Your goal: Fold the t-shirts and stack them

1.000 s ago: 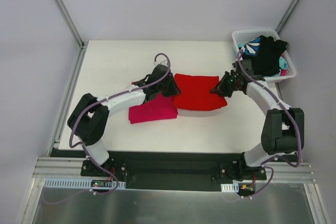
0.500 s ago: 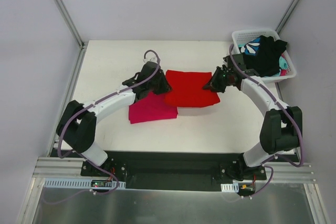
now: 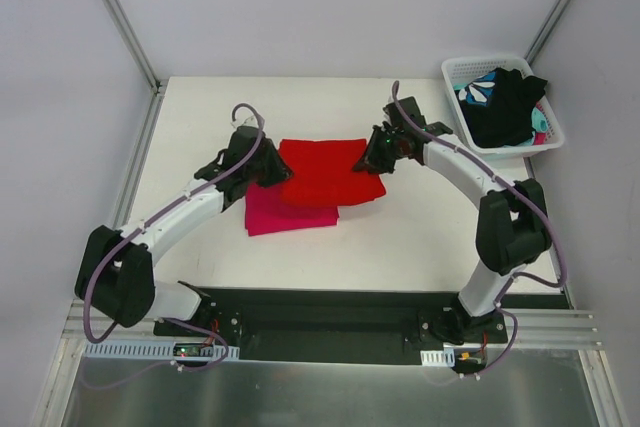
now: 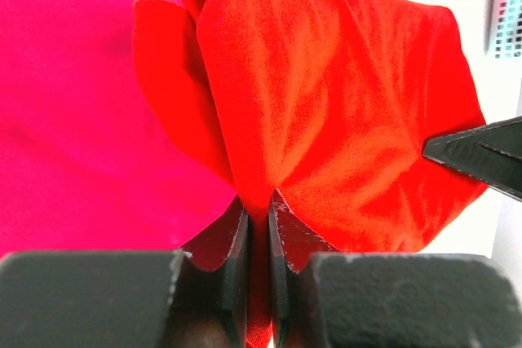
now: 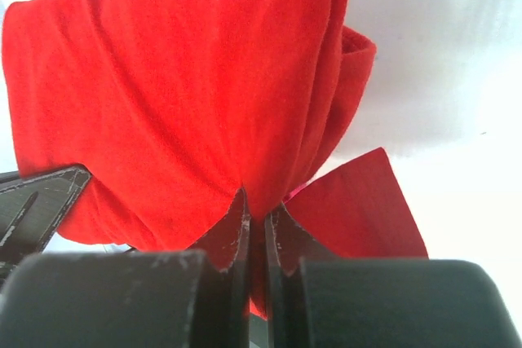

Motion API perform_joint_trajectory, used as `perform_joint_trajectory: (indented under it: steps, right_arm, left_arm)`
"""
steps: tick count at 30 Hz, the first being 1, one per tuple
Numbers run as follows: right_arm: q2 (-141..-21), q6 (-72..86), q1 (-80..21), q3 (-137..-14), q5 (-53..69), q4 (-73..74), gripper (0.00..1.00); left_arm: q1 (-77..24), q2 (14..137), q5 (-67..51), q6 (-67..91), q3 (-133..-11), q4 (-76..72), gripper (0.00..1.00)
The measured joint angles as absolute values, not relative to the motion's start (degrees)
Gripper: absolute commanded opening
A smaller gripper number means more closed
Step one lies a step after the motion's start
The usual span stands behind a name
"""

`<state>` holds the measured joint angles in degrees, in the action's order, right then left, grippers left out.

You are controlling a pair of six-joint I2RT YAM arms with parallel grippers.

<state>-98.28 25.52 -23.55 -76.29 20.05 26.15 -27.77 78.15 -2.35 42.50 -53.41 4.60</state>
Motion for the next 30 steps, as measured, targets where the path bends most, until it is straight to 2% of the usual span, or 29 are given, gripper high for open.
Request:
perform_joint_trajectory:
  steps: [13,30]
  right_arm:
    - [-105.0,28.1,-30.5,-83.4,18.9,26.0,0.01]
    - [-109.4,29.8,-34.1,-88.2,17.8,25.8,0.01]
  left_arm:
    - [-20.1,69.7,-3.1,41.9,-46.0,6.3,0.00]
    - [-12.8,68.6,-7.5,39.5,-44.2,6.8,0.00]
